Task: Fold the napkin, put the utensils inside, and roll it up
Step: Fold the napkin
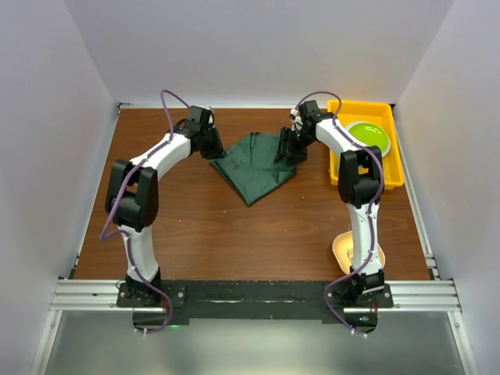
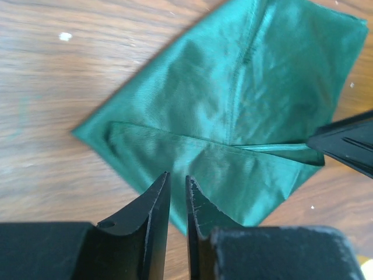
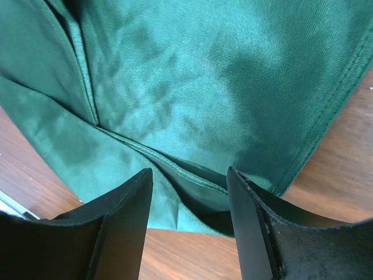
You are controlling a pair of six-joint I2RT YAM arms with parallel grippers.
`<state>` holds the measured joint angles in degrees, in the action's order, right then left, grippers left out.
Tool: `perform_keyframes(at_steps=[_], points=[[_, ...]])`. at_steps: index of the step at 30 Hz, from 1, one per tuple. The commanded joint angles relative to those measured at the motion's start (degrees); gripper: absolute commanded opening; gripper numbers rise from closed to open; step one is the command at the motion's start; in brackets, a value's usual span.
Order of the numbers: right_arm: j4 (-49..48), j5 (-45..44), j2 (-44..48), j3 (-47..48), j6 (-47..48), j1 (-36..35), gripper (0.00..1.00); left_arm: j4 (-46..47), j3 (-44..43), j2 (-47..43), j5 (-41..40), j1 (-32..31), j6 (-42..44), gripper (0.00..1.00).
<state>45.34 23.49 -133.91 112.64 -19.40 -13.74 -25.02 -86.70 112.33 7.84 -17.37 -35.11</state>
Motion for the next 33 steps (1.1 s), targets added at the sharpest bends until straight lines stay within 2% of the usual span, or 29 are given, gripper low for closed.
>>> perform_keyframes(at_steps=[1, 6, 12, 25, 29, 30, 33], points=[[0.0, 1.8, 1.6, -0.3, 1.4, 0.3, 0.57, 2.5, -0.6, 3.8, 5.1, 0.4, -1.8, 0.20], [-0.2, 2.7, 4.3, -5.1, 1.8, 0.3, 0.56, -0.1, -0.1, 3.8, 0.3, 1.2, 0.4, 0.19], [-1.7, 2.1, 7.3, -10.2, 2.3, 0.3, 0.54, -0.9, 1.9, 3.7, -1.0, 2.1, 1.2, 0.18], [1.0, 0.2, 8.4, -7.4, 5.0, 0.5, 0.56, -2.9, 0.7, 2.4, -4.9, 2.1, 4.3, 0.18], [2.6, 0.4, 8.4, -3.8, 4.5, 0.3, 0.58, -2.7, 0.7, -2.2, -4.0, 2.1, 4.3, 0.30], [3.0, 0.4, 8.7, -3.2, 4.4, 0.4, 0.59, -2.5, 0.7, -2.6, -3.4, 2.1, 4.0, 0.37], [3.5, 0.4, 9.5, -2.4, 3.7, 0.3, 0.60, -0.5, 1.5, -3.6, -0.6, 2.0, 2.1, 0.43]])
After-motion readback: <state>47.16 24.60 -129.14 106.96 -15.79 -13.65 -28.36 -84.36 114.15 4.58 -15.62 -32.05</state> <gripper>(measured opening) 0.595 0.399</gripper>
